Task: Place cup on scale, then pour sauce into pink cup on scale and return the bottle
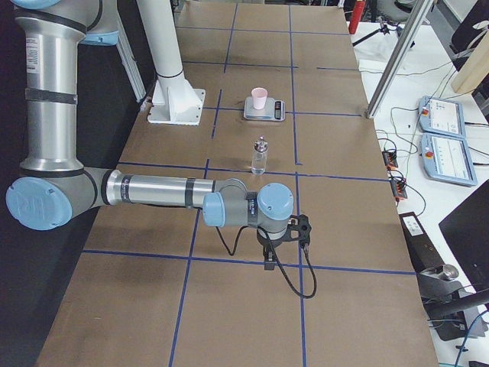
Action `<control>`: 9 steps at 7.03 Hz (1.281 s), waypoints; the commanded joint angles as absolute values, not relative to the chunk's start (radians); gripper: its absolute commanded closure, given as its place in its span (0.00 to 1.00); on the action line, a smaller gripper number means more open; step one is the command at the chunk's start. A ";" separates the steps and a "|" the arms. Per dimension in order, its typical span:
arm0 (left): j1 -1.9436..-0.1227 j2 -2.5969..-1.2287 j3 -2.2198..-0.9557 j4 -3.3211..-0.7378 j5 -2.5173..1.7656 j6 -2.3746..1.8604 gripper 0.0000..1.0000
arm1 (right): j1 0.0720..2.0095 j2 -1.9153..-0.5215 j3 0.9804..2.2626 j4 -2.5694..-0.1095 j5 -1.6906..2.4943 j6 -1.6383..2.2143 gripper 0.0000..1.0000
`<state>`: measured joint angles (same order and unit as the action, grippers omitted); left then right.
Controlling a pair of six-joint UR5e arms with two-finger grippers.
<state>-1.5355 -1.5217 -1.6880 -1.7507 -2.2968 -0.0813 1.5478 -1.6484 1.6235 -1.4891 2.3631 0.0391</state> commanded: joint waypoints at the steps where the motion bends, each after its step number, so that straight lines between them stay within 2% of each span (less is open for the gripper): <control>1: -1.536 -1.522 -1.693 -1.752 -2.296 -0.081 0.00 | 1.548 -1.644 1.623 -1.488 2.362 0.037 0.00; 9: -1.535 -1.519 -1.632 -1.761 -2.293 -0.072 0.00 | 1.560 -1.631 1.634 -1.486 2.385 0.037 0.00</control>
